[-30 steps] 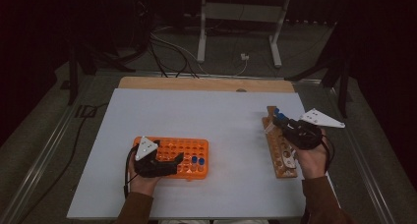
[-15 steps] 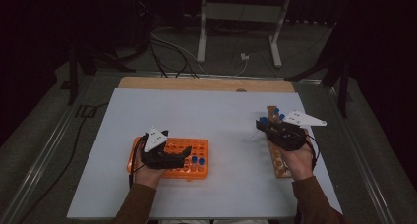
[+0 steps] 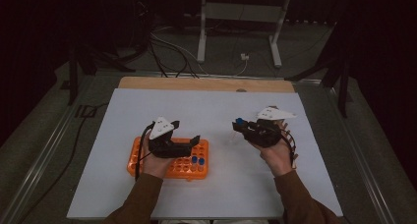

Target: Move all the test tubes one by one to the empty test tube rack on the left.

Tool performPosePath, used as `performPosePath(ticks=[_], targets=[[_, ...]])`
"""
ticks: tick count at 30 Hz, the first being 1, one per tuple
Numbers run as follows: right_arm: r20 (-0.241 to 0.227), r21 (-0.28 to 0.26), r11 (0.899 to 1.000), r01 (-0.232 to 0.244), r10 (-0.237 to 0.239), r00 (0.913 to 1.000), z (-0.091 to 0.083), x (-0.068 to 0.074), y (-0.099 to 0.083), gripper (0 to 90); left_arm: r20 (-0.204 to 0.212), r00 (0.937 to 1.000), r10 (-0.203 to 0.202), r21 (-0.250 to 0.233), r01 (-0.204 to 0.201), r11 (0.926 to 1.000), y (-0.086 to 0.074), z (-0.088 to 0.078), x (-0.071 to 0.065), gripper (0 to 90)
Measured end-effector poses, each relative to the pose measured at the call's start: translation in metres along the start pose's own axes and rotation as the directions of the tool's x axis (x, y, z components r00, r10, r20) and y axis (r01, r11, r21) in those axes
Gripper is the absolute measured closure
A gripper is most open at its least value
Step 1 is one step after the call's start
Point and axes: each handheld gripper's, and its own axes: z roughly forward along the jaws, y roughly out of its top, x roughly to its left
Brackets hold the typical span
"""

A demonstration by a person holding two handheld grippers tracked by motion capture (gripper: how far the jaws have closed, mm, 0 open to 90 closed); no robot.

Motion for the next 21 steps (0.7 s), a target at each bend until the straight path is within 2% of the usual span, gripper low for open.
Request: performPosePath(ticks=[2, 7, 12, 17, 21], targets=[[-0.006, 0.008, 1.0, 0.008, -0.008, 0.9999, 0.006, 0.005, 0.004, 76.6, 0.008, 1.0, 0.006, 0.004, -0.006, 1.0, 0.002, 0.004, -0.001, 16.4], [-0.019, 0.033, 0.999, 0.02, -0.02, 0.9996, 0.025, 0.013, 0.015, 76.6, 0.033, 0.9991, 0.025, 0.009, -0.026, 0.9996, 0.007, 0.009, -0.006, 23.7], [-0.05, 0.034, 0.999, 0.031, -0.029, 0.9983, 0.038, 0.025, 0.024, 76.6, 0.015, 0.9994, 0.032, 0.016, -0.033, 0.9993, 0.008, 0.014, -0.007, 36.0], [-0.084, 0.034, 0.999, 0.021, -0.018, 0.9963, 0.048, 0.033, 0.031, 76.6, 0.022, 0.9983, 0.054, 0.017, -0.055, 0.9983, 0.008, 0.017, -0.008, 44.3], [-0.108, 0.038, 0.999, 0.024, -0.019, 0.994, 0.054, 0.039, 0.034, 76.6, 0.041, 0.9966, 0.071, 0.01, -0.071, 0.9974, 0.007, 0.019, -0.009, 54.8]])
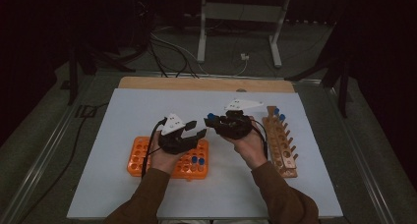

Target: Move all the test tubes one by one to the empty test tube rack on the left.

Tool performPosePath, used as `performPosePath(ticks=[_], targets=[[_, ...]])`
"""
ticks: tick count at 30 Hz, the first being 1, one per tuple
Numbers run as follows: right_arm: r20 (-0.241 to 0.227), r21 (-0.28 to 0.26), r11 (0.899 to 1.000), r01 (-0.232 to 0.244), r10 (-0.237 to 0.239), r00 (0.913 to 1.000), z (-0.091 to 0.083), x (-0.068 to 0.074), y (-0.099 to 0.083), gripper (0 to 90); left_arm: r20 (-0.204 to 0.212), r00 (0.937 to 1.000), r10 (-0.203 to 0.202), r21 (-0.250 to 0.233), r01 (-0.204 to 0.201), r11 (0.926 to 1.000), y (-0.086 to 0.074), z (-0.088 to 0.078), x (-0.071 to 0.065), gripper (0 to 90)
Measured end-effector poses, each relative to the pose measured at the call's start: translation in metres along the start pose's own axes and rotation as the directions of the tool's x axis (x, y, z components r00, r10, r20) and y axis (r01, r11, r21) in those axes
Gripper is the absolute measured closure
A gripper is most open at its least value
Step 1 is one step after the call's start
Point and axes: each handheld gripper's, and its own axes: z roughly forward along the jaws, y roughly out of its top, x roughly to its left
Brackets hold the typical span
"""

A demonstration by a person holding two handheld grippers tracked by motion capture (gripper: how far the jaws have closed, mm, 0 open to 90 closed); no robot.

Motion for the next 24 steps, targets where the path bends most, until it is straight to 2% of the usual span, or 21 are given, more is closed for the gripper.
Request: performPosePath(ticks=[6, 14, 17, 20, 24], targets=[[-0.028, 0.003, 1.0, 0.002, -0.002, 0.9996, 0.005, 0.007, 0.0, 76.5, 0.009, 0.9995, 0.029, -0.001, -0.029, 0.9996, -0.001, 0.001, -0.002, 68.3], [-0.036, 0.002, 1.0, -0.003, 0.003, 0.9993, 0.005, 0.007, 0.0, 75.7, 0.019, 0.9978, 0.064, -0.006, -0.063, 0.998, -0.002, 0.003, -0.006, 77.4], [-0.034, -0.018, 1.0, -0.002, 0.002, 0.9994, 0.001, 0.005, -0.001, 60.2, 0.015, 0.9982, 0.058, -0.007, -0.058, 0.9983, -0.002, 0.003, -0.005, 77.7], [-0.017, -0.042, 0.999, -0.02, 0.019, 0.9997, -0.006, 0.0, -0.002, 45.2, 0.005, 0.9991, 0.042, -0.006, -0.042, 0.9991, -0.003, 0.002, -0.002, 77.8], [0.034, -0.069, 0.997, -0.032, 0.035, 0.9988, -0.014, -0.006, -0.004, 28.2, -0.002, 0.9998, 0.019, -0.005, -0.019, 0.9998, -0.006, -0.001, 0.002, 77.8]])
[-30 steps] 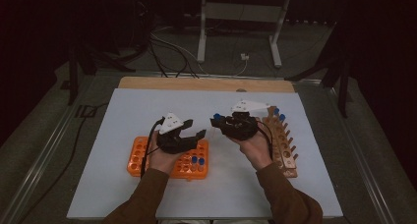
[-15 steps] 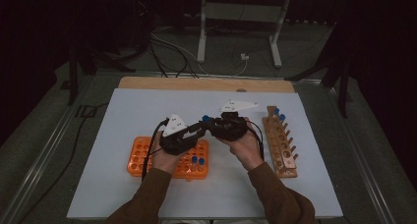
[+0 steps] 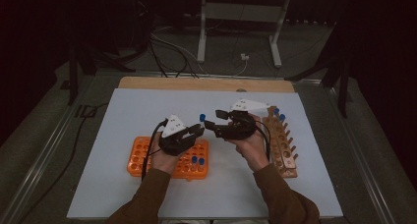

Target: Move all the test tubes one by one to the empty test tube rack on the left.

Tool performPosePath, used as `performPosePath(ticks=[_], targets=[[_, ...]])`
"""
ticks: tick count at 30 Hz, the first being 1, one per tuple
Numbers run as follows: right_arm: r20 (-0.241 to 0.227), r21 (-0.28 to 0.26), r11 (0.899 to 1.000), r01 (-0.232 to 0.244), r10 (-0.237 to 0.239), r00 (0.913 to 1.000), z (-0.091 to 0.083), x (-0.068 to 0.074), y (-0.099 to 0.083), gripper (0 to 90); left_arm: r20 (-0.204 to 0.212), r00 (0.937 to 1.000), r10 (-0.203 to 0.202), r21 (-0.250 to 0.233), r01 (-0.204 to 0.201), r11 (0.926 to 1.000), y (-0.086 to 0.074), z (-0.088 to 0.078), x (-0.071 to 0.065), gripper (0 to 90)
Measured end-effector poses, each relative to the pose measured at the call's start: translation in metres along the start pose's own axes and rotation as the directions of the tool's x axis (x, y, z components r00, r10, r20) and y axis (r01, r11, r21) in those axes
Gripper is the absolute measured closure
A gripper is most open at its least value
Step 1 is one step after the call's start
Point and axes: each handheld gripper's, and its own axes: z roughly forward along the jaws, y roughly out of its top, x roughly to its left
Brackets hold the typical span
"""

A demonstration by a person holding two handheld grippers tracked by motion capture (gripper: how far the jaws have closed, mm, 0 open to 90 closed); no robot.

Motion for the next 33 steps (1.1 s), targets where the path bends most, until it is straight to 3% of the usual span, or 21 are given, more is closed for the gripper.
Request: performPosePath(ticks=[3, 11, 16, 33], targets=[[0.068, 0.0, 1.0, 0.01, -0.01, 0.9976, -0.003, -0.005, -0.003, 15.0, -0.002, 0.9998, -0.018, 0.0, 0.018, 0.9998, -0.003, -0.001, 0.003, 77.9], [0.133, 0.025, 0.999, -0.024, 0.021, 0.9909, -0.01, -0.023, -0.017, 4.3, -0.002, 0.9992, -0.039, 0.003, 0.039, 0.9992, -0.009, -0.007, 0.004, 77.9], [0.165, 0.049, 0.998, -0.031, 0.023, 0.986, -0.018, -0.034, -0.03, 1.2, 0.0, 0.9995, -0.033, 0.007, 0.033, 0.9994, -0.01, -0.01, 0.001, 77.8], [0.243, 0.026, 0.996, -0.082, 0.073, 0.9673, -0.058, -0.059, -0.057, 0.0, -0.007, 0.9994, -0.035, 0.005, 0.035, 0.9994, -0.021, -0.028, -0.003, 77.8]])
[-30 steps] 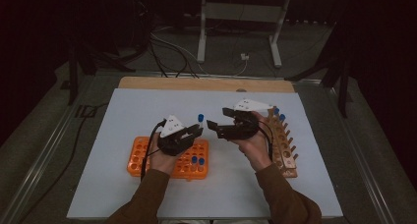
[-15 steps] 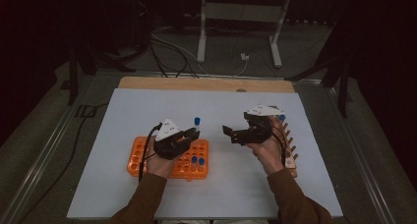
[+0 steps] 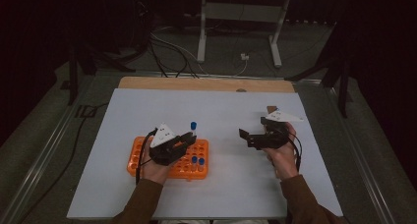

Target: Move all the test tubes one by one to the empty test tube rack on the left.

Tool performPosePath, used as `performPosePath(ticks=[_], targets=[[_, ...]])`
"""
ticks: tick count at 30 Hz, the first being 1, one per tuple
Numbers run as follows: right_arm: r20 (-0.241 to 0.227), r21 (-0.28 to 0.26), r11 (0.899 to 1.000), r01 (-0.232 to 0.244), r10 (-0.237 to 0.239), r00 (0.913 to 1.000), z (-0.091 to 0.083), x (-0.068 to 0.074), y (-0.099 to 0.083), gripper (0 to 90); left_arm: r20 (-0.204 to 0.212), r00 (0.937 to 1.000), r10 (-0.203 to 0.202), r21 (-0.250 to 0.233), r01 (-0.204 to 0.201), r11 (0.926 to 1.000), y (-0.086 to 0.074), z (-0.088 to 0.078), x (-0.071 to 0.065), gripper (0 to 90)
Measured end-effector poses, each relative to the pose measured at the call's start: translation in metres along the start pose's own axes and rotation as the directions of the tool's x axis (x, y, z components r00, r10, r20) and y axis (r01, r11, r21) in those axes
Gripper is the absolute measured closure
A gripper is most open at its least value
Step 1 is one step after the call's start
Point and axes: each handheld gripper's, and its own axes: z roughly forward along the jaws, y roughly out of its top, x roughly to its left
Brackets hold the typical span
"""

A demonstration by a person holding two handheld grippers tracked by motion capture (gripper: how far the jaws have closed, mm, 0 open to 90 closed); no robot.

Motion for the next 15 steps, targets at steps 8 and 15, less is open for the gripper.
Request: performPosePath(ticks=[8, 15], targets=[[0.002, -0.024, 0.999, -0.041, 0.041, 0.9991, -0.017, -0.015, -0.011, 0.0, -0.008, 0.9999, -0.009, 0.014, 0.009, 0.9999, -0.009, -0.01, 0.001, 77.8], [0.005, -0.06, 0.996, -0.07, 0.07, 0.9975, -0.029, -0.022, -0.011, 0.0, -0.006, 0.9994, -0.033, 0.0, 0.033, 0.9995, -0.016, -0.019, 0.001, 77.8]])
